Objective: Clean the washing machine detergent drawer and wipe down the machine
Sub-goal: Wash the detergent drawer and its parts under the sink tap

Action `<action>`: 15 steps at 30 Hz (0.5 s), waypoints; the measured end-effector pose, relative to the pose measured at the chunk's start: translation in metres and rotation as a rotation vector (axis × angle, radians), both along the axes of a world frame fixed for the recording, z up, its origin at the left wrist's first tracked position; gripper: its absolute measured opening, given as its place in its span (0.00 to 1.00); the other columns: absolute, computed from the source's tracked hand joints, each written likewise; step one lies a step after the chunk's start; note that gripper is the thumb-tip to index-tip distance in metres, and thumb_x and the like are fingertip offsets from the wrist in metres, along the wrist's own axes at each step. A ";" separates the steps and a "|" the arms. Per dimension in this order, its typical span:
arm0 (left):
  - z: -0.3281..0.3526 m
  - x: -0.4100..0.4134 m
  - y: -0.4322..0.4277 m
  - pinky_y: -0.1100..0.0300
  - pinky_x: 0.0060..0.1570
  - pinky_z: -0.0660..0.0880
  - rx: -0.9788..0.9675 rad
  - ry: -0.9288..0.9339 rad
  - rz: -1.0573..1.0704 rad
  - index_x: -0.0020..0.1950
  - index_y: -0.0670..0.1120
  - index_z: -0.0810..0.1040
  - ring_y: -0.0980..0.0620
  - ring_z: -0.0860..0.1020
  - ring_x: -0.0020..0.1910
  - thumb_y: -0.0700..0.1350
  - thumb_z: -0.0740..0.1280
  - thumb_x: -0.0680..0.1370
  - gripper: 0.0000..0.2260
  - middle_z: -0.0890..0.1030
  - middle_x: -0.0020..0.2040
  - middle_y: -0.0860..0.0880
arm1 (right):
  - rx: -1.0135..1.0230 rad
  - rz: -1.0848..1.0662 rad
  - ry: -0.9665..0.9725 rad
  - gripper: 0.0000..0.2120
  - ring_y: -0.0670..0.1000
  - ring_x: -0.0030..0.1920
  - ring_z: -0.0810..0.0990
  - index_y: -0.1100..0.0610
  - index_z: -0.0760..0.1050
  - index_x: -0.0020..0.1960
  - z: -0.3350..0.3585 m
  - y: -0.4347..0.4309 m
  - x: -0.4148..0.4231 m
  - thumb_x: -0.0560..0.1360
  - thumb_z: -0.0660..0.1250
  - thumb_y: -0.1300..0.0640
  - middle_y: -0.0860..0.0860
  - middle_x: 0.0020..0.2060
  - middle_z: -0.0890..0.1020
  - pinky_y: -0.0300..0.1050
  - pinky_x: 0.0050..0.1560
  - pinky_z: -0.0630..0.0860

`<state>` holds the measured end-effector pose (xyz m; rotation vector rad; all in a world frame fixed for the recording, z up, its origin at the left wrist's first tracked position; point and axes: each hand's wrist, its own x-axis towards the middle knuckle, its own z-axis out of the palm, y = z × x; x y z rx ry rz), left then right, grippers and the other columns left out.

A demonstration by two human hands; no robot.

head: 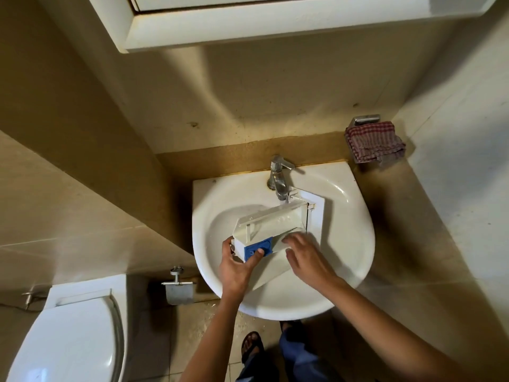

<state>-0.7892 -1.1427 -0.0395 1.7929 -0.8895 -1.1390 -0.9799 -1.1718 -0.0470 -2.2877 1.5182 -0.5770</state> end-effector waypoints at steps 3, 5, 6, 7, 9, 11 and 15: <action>0.010 -0.011 0.004 0.69 0.46 0.73 -0.051 -0.098 0.000 0.62 0.54 0.69 0.69 0.76 0.48 0.67 0.73 0.60 0.35 0.78 0.50 0.64 | 0.144 -0.055 0.165 0.23 0.58 0.65 0.71 0.63 0.70 0.65 -0.022 -0.001 0.013 0.71 0.63 0.64 0.57 0.61 0.73 0.46 0.69 0.62; 0.016 -0.018 0.005 0.75 0.45 0.70 -0.087 -0.147 0.007 0.62 0.53 0.70 0.67 0.77 0.47 0.66 0.72 0.60 0.35 0.78 0.50 0.63 | 0.307 -0.145 0.098 0.24 0.60 0.68 0.66 0.66 0.70 0.64 -0.025 -0.001 0.030 0.68 0.64 0.66 0.60 0.62 0.72 0.51 0.73 0.58; 0.017 -0.020 0.006 0.77 0.46 0.68 -0.101 -0.169 0.009 0.62 0.51 0.70 0.64 0.76 0.48 0.65 0.72 0.60 0.35 0.79 0.51 0.60 | 0.380 -0.158 0.045 0.21 0.61 0.69 0.65 0.66 0.71 0.61 -0.024 0.000 0.037 0.68 0.64 0.66 0.61 0.62 0.72 0.53 0.74 0.54; 0.018 -0.020 0.006 0.78 0.46 0.67 -0.112 -0.190 0.008 0.63 0.49 0.71 0.61 0.76 0.49 0.64 0.72 0.60 0.36 0.79 0.53 0.58 | 0.406 -0.143 0.009 0.18 0.61 0.68 0.65 0.67 0.73 0.57 -0.023 0.000 0.041 0.68 0.64 0.66 0.61 0.60 0.74 0.52 0.75 0.51; 0.017 -0.018 0.007 0.79 0.48 0.66 -0.117 -0.213 0.002 0.65 0.46 0.71 0.59 0.75 0.53 0.61 0.75 0.62 0.36 0.78 0.55 0.56 | 0.366 -0.022 -0.027 0.17 0.60 0.66 0.67 0.65 0.74 0.55 -0.023 0.003 0.032 0.66 0.61 0.66 0.60 0.58 0.75 0.44 0.74 0.46; 0.016 -0.015 0.008 0.75 0.49 0.67 -0.106 -0.215 -0.004 0.65 0.46 0.71 0.58 0.75 0.54 0.54 0.80 0.64 0.34 0.78 0.55 0.55 | 0.212 0.165 0.082 0.26 0.55 0.66 0.67 0.60 0.72 0.61 -0.027 0.002 0.009 0.63 0.61 0.67 0.54 0.59 0.74 0.48 0.75 0.48; 0.013 -0.015 0.010 0.63 0.53 0.72 -0.069 -0.207 0.009 0.65 0.47 0.70 0.54 0.77 0.55 0.53 0.80 0.65 0.33 0.79 0.57 0.53 | 0.050 0.101 0.425 0.36 0.54 0.62 0.74 0.57 0.75 0.62 -0.028 -0.011 -0.013 0.54 0.70 0.69 0.50 0.56 0.78 0.60 0.72 0.54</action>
